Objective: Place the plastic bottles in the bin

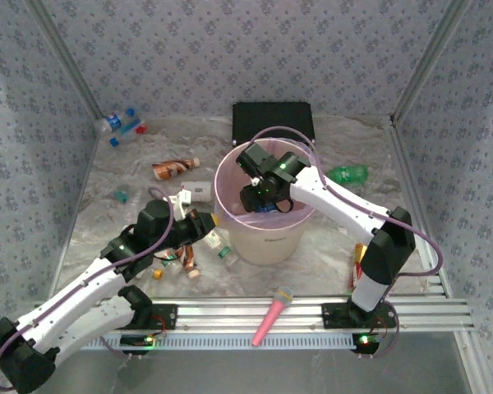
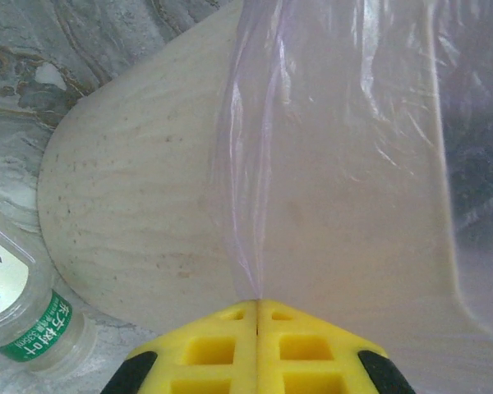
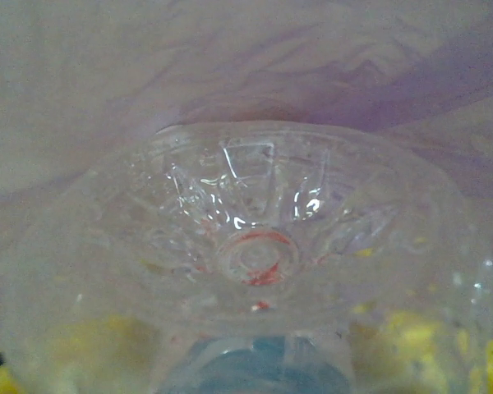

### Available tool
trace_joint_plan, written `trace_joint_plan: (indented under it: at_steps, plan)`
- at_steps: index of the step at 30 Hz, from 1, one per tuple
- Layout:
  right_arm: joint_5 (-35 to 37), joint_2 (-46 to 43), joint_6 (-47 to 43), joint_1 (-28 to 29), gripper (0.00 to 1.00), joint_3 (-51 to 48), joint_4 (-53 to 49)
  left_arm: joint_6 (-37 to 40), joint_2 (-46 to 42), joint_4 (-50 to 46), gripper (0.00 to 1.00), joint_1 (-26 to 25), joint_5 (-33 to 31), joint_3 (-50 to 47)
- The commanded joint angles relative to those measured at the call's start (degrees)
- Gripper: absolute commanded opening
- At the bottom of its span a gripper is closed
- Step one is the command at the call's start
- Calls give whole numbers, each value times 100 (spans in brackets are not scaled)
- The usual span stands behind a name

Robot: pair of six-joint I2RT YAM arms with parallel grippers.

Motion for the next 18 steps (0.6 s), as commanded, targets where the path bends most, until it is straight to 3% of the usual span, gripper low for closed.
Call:
trace_joint_plan:
  at_steps: [1, 7, 10, 18]
  plan:
    - [10, 43, 69, 48, 65, 1, -7, 202, 69, -150, 0, 60, -98, -50]
    - [-99, -35, 43, 13, 74, 268, -160, 379, 288, -266, 0, 105, -155, -24]
    - [-178, -26, 34, -6, 86, 350, -222, 445, 443, -291, 0, 109, -169, -38]
    - [-248, -217, -16, 26, 93, 766, -394, 894, 206, -1090, 0, 204, -383, 525]
